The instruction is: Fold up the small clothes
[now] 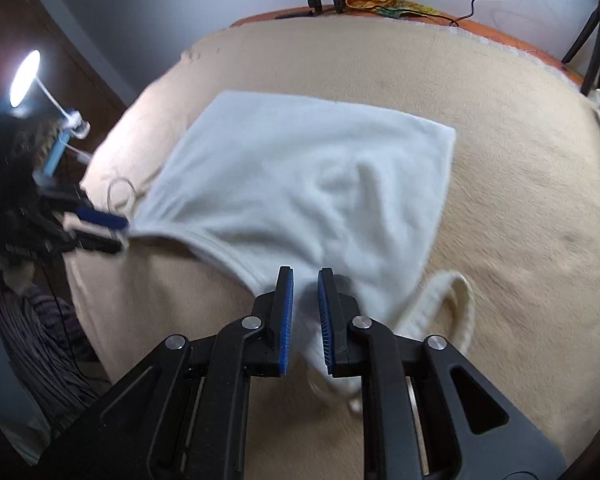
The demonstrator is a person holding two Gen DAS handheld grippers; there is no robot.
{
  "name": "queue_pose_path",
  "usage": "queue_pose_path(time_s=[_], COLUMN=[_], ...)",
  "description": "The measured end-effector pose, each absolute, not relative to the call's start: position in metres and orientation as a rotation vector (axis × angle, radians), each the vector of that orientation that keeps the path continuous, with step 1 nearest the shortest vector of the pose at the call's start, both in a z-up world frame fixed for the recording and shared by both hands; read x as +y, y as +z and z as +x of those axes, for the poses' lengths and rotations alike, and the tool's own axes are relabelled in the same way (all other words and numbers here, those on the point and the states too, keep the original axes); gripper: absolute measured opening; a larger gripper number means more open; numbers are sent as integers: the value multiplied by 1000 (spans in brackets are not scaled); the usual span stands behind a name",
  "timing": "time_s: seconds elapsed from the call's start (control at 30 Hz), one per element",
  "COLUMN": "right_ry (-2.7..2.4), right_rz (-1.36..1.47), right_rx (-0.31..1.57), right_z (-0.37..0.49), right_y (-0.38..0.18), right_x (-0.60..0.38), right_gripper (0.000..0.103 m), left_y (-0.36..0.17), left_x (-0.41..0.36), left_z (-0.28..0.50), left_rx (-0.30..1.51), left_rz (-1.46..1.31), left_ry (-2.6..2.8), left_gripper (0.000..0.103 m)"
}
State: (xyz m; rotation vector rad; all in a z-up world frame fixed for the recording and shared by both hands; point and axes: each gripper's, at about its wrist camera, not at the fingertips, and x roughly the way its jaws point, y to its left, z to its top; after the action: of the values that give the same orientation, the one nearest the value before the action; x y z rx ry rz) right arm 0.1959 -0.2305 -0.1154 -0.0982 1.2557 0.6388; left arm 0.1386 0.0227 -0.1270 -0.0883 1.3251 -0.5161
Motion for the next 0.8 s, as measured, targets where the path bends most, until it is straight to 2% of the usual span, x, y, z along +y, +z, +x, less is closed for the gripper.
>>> queue_pose_path(time_s=[0.03,0.1,0.13,0.17,0.3,0.47,0.8], right_ry=[633,658,679,697,736,678,656], right_rz=[-114,-96,-79,-68,-5,159,474], right_rx=[1275,1321,1345,1361,1305,1218,1303], right_z=[192,185,181,175,173,207,245], right_y=[-115,-113,-113,-112,-95,-91,-147], right_x=[-234,-244,-249,-254,-269,-293,-316], right_gripper=[14,21,34,43,43,43,43], left_y=[-122,-112,-108,-106,-111,-137,-170], left_x=[29,40,45,49,59,68,84], left_z=[140,146,151,155,181,205,223], left_rx=[1304,1253,1229,1209,1157,1176,1212], left_rz=[-115,-162,-179,-205,-328,-515,-723], left_ry=[-511,-497,-485,-474,-435,-420,-455], left_gripper=[32,33,34,35,39,57,56])
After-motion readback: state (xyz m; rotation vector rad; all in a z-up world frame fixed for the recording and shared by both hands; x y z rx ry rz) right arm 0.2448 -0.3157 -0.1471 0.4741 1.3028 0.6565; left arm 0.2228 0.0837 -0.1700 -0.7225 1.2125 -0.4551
